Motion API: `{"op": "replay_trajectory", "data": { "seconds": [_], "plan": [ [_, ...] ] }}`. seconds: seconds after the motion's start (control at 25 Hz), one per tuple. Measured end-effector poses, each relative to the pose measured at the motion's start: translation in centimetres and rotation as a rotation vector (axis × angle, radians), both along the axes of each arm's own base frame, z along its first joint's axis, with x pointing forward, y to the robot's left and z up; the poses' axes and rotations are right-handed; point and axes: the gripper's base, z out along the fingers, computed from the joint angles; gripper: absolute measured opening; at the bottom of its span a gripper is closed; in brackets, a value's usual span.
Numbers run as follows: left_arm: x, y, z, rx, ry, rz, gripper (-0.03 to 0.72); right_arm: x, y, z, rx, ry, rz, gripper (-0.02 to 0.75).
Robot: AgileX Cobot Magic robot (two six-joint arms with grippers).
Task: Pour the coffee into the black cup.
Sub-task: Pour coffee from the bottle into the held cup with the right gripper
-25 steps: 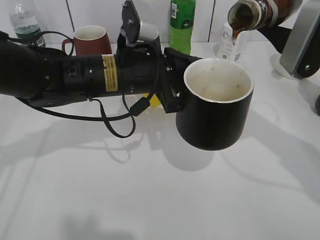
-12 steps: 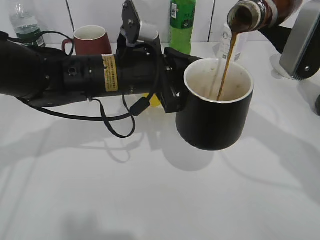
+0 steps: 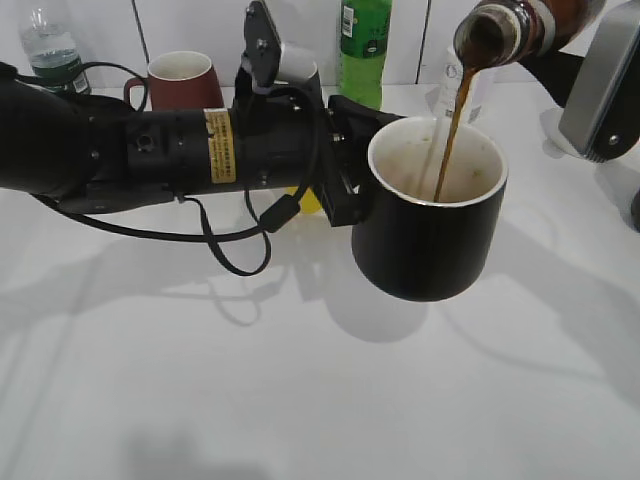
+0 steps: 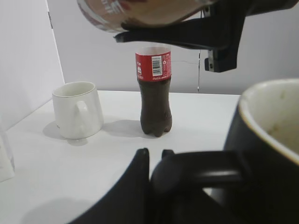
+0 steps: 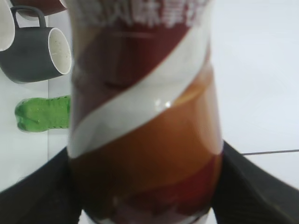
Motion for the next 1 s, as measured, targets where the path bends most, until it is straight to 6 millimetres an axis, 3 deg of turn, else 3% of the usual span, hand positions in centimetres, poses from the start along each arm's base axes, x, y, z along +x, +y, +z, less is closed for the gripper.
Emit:
{"op": "replay_trajectory", "data": {
  "seconds": [1.0],
  "plan": [
    [0.0, 0.0, 0.0, 0.0, 0.0, 0.0, 0.042, 0.0, 0.0, 0.0, -0.007, -0.006, 0.0, 0.543]
  ]
}}
